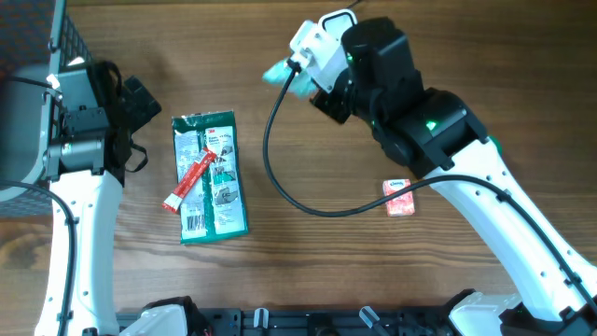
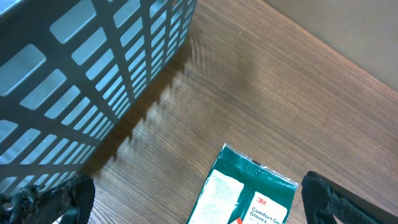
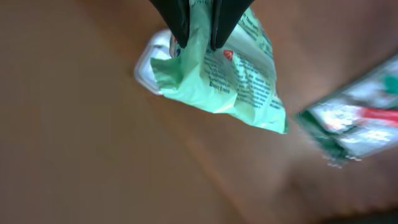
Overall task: Scan the item barcode
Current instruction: 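Carry the wipes pack up toward the white scanner, then hold the wipes pack in front of the scanner window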
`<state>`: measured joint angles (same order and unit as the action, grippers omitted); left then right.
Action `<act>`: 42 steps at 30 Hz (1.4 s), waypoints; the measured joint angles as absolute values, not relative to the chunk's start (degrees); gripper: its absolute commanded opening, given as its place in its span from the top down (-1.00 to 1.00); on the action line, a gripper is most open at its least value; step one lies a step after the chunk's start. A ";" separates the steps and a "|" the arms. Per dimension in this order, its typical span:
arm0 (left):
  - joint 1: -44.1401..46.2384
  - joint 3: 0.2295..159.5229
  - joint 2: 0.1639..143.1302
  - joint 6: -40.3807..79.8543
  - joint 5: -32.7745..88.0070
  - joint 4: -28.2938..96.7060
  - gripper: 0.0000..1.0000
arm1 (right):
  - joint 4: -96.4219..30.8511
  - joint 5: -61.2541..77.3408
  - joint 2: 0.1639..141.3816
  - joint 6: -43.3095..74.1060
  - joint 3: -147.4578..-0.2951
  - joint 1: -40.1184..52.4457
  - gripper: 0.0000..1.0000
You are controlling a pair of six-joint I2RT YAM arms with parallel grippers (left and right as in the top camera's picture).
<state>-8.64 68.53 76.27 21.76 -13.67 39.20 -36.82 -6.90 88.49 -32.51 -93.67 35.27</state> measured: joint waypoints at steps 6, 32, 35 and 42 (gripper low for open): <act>-8.64 68.53 76.27 21.76 -13.65 39.24 -1.00 | -29.34 -16.53 94.02 -41.23 -94.04 34.20 0.91; -8.64 68.53 76.27 21.76 -13.67 39.20 -1.00 | 7.40 -34.37 121.95 -49.32 -94.02 25.61 0.91; -8.64 68.53 76.27 21.74 -13.67 39.20 -1.00 | 9.13 -36.10 122.61 -51.64 -94.02 25.61 0.91; -8.64 68.53 76.27 21.74 -13.67 39.20 -1.00 | 6.57 -37.08 122.98 -53.71 -94.02 25.61 0.91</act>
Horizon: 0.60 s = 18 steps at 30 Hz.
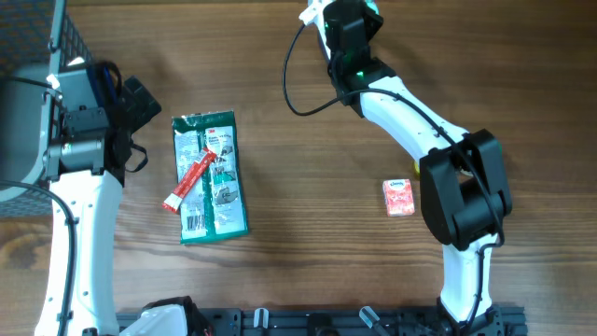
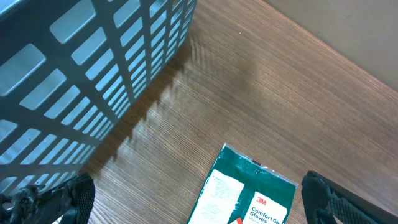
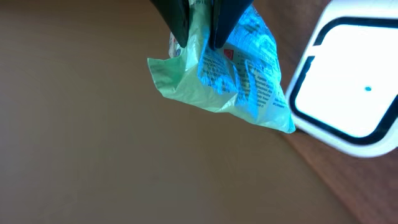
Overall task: Scan the item barcode
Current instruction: 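Hold the wipes pack in front of the scanner window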
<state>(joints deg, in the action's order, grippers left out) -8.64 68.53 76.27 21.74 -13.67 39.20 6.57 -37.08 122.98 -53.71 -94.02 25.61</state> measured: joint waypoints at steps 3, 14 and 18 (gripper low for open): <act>-8.64 68.53 76.27 21.76 -13.67 39.20 -1.00 | 4.54 -37.08 123.07 -53.45 -94.02 25.61 0.92; -8.64 68.53 76.27 21.76 -13.67 39.20 -1.00 | 2.13 -37.06 123.55 -51.00 -94.00 25.61 0.91; -8.64 68.53 76.27 21.76 -13.67 39.20 -1.00 | 2.55 -37.19 123.55 -49.74 -94.00 25.61 0.91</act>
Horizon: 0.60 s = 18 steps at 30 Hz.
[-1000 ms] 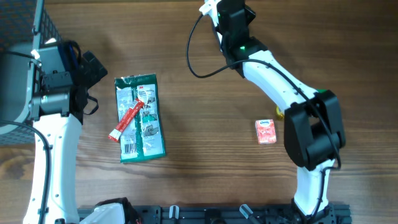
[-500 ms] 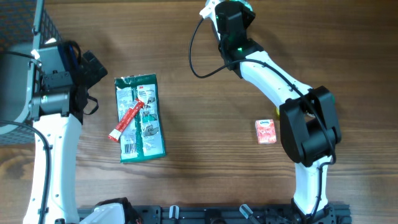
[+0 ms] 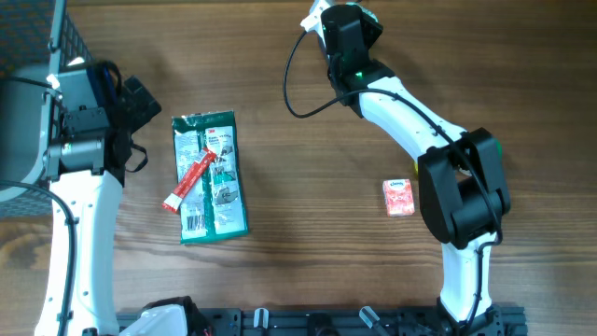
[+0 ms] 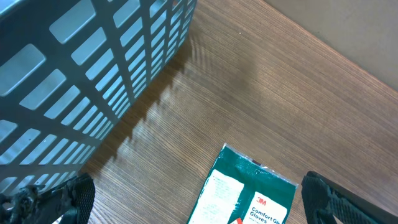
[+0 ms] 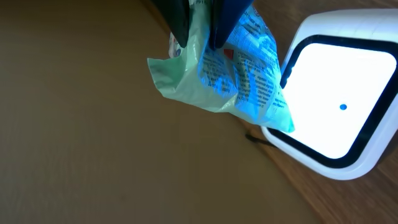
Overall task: Scan the item barcode
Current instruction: 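Hold the wipes pack in front of the scanner window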
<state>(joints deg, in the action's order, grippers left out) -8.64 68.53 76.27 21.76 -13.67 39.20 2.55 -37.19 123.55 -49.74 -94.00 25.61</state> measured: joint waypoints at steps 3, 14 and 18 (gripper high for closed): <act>-8.64 68.53 76.27 21.76 -13.67 39.20 -1.00 | 3.64 -37.63 123.55 -49.28 -94.00 25.61 0.92; -8.64 68.53 76.27 21.76 -13.67 39.20 -1.00 | 4.75 -38.20 125.10 -46.11 -94.00 25.61 0.91; -8.64 68.53 76.27 21.76 -13.67 39.20 -1.00 | 4.78 -38.87 126.67 -45.84 -94.00 25.69 0.91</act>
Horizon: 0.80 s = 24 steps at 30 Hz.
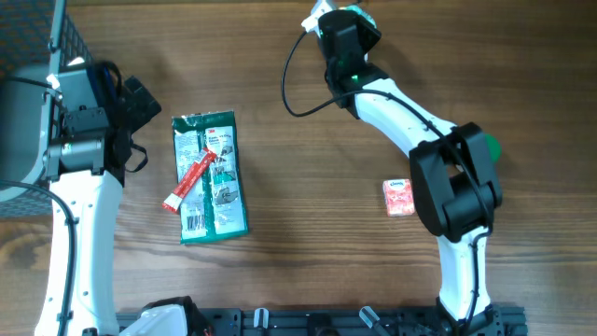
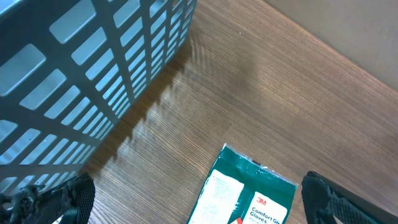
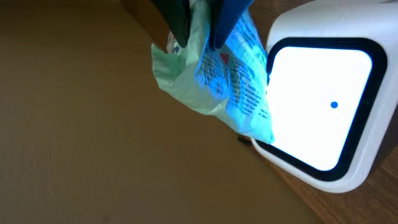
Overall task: Scan the item barcode
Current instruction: 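Hold the wipes pack in front of the scanner window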
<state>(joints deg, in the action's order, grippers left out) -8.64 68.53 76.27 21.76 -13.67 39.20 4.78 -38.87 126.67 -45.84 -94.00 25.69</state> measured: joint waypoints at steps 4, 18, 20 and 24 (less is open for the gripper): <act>-8.64 68.53 76.27 21.76 -13.67 39.20 -1.00 | 4.10 -38.87 126.67 -46.37 -94.02 25.74 0.91; -8.64 68.53 76.27 21.76 -13.67 39.20 -1.00 | -0.51 -38.61 126.67 -46.72 -94.02 27.29 0.91; -8.64 68.53 76.27 21.76 -13.67 39.20 -1.00 | -0.62 -38.61 126.67 -46.72 -94.02 27.64 0.92; -8.64 68.53 76.27 21.76 -13.67 39.22 -1.00 | -0.89 -38.63 126.67 -46.72 -94.02 28.03 0.92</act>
<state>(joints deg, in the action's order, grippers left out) -8.64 68.53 76.27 21.76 -13.67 39.22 -0.89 -38.63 126.67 -46.72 -94.02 28.03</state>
